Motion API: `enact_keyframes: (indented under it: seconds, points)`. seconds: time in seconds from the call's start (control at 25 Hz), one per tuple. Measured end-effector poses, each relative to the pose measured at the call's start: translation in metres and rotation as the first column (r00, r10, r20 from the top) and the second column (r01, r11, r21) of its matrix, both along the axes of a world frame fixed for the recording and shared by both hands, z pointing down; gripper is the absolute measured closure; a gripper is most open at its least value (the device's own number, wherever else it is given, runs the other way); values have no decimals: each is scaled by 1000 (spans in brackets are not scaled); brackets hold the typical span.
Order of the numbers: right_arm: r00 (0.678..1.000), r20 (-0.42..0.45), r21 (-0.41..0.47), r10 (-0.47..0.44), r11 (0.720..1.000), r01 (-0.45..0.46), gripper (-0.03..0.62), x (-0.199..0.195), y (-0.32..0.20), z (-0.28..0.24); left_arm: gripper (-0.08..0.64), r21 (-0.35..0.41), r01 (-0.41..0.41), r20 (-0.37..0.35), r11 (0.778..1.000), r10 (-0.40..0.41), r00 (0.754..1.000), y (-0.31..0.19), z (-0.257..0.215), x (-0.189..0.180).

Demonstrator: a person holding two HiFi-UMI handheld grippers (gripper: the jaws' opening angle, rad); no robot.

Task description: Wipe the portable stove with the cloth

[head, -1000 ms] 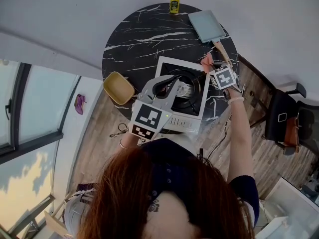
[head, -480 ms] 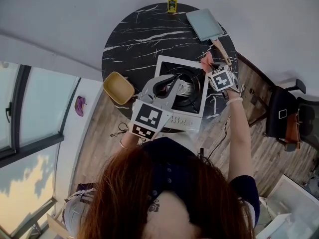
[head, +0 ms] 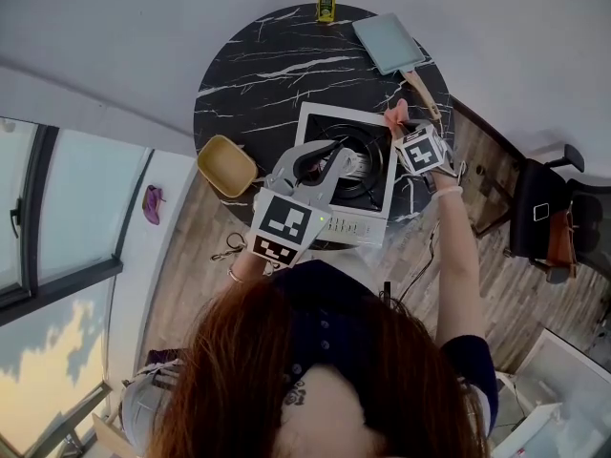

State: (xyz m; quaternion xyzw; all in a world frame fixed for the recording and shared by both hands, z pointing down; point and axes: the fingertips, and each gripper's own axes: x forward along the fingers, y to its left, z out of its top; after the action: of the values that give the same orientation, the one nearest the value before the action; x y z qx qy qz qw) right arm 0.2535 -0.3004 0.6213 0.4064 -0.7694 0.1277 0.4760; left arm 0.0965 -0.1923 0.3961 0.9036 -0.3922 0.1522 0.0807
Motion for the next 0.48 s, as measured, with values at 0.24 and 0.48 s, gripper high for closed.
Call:
enact_keyframes:
  seconds: [0.24,0.48]
  points:
    - [1000,-13,5,-3,1000,3,571,-2,7,-3,537,6,-12,-3,1000,12,1000,4,-3,-1]
    - [1000,-26,-5,13,1000,-13,571,-2,15,-3,537,9,-18,-6,1000,18,1000,10,-5,-3]
